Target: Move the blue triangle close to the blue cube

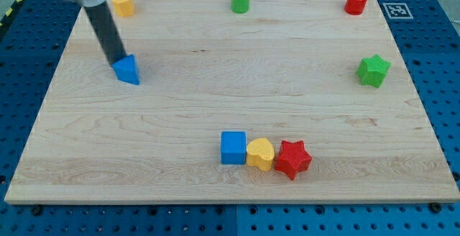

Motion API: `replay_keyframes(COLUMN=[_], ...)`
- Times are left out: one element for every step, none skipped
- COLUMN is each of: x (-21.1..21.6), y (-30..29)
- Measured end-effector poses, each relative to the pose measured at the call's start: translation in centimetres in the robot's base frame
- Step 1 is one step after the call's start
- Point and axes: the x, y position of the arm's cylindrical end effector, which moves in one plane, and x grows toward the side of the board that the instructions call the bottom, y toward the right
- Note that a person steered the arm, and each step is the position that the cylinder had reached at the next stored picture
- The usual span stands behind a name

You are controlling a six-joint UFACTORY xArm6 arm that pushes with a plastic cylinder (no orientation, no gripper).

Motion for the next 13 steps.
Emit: replay_keyframes(x=[0.9,3.0,5.0,6.7,8.5,9.6,10.7,12.5,13.7,15.1,16.1,16.1,16.1], y=[3.5,4.4,4.0,2.6,0.7,0.7,0.7,0.7,0.7,0.7,0.7,0.8,2.5])
